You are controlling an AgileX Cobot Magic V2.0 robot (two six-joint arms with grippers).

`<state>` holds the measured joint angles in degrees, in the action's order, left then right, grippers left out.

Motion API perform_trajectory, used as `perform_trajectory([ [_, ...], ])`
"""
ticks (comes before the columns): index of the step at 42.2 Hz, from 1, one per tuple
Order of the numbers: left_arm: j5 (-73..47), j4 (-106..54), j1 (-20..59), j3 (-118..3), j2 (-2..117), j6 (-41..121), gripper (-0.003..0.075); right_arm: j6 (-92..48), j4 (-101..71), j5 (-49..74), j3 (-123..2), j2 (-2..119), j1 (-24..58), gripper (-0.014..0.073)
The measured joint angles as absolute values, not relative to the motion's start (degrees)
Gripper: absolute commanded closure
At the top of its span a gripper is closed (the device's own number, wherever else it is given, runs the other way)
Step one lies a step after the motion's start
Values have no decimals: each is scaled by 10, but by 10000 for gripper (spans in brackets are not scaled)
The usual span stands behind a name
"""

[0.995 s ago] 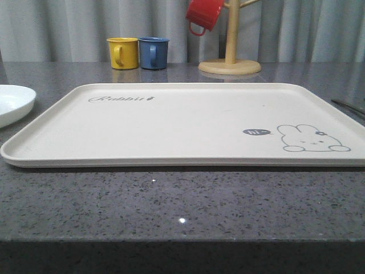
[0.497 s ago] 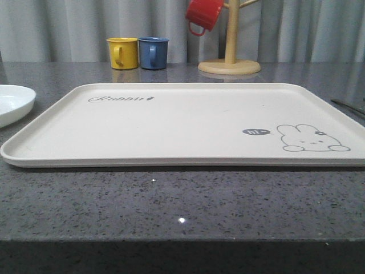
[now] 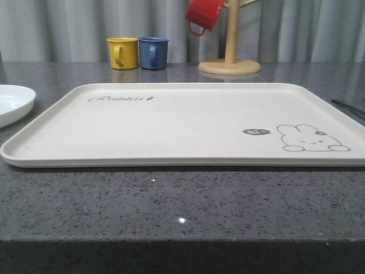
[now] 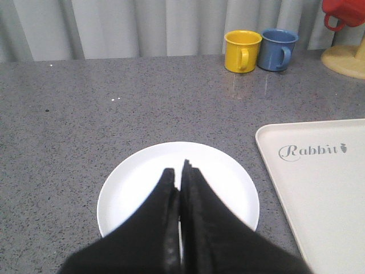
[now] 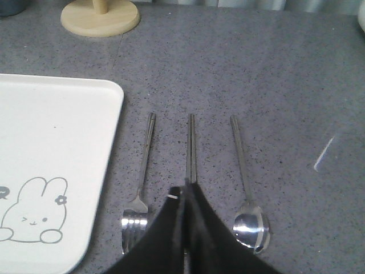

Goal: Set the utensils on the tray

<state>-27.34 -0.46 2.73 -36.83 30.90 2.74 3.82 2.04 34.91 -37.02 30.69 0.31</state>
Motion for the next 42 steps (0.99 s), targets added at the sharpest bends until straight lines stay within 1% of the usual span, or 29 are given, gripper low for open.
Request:
perform_trajectory([
  [2,-274,0,27,-368,309,27,601,38,20,350,-370,308,3,393],
  [3,-276,0,27,-368,309,27,545,38,20,350,-370,308,3,320],
  [5,-277,4,27,-368,309,27,453,38,20,350,-370,309,3,218],
  [6,-277,5,27,-368,309,27,391,38,20,350,-370,310,3,161],
  [8,-278,6,27,-368,309,27,296,38,20,350,-370,310,3,91],
  [10,-279,8,27,-368,309,27,232,38,20,350,-370,310,3,55],
  [11,-279,9,27,-368,309,27,213,38,20,350,-370,310,3,49],
  [17,-281,10,27,-369,311,27,205,38,20,350,-370,310,3,51],
  [22,-315,22,27,-388,332,27,206,38,20,350,-370,310,3,51],
  [35,-517,62,26,-516,512,27,206,38,20,350,-370,310,3,51],
  [38,-547,62,14,-543,556,27,206,38,20,350,-370,310,3,51],
  [42,-561,58,-22,-572,607,27,206,38,20,350,-370,310,3,51],
])
